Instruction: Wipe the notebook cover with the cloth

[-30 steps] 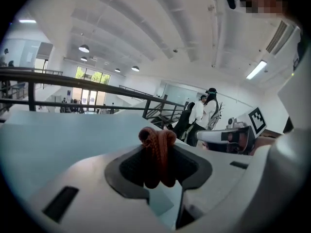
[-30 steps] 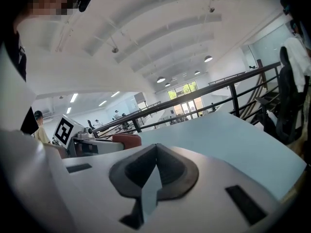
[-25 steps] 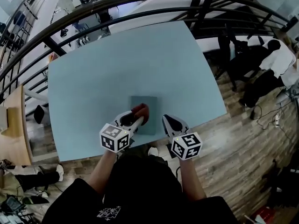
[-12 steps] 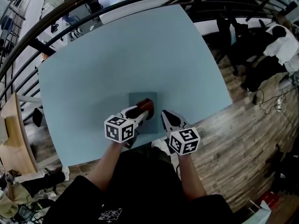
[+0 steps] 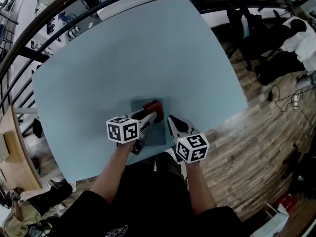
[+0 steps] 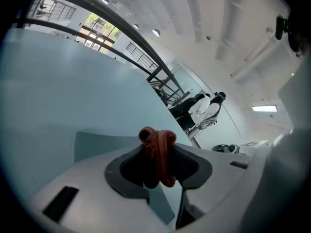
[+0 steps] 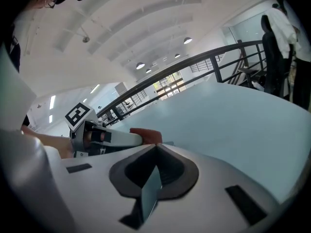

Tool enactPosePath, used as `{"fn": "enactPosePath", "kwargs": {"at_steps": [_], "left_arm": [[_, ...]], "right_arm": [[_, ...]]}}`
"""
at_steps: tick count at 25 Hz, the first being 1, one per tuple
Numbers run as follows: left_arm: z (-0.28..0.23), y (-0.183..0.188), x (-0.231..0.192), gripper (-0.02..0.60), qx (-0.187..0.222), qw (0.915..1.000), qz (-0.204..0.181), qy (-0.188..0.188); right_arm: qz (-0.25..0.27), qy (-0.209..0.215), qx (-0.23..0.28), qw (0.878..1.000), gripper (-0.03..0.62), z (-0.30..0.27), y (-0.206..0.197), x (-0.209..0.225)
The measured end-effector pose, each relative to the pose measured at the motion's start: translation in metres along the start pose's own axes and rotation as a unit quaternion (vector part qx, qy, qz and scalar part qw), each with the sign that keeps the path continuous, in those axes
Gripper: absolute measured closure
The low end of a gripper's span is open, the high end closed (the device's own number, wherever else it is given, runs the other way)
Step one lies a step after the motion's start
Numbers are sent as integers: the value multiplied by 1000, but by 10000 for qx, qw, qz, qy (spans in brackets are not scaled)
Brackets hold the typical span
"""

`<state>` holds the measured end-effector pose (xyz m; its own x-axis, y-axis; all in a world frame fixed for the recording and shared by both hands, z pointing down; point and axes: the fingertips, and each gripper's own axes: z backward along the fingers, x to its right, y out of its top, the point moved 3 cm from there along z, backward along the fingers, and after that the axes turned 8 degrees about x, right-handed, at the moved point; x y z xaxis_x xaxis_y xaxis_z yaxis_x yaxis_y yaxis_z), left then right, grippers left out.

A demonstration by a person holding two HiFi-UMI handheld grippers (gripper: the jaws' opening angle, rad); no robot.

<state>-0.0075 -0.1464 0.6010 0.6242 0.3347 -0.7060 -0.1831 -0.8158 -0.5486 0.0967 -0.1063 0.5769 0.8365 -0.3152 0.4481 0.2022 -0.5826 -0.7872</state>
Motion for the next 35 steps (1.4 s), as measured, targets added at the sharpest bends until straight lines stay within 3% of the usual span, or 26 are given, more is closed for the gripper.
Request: {"fn": "enactPosePath", "kwargs": {"at_steps": [13,28,35], "left_arm": [[-29,3,-7,448,-309,9989,211,-280],[-40,0,-15,448,-393,9983,363,-228],[-39,-2,-29,448,-427,9962,761,-28]], "right_arm": [[-190,-56,-70,9998,591,-15,-15,17],[-276,-122,-93,9995,591,-13,-21,27],[-275,-127,-100,9995,591,-14,-22,26]]}}
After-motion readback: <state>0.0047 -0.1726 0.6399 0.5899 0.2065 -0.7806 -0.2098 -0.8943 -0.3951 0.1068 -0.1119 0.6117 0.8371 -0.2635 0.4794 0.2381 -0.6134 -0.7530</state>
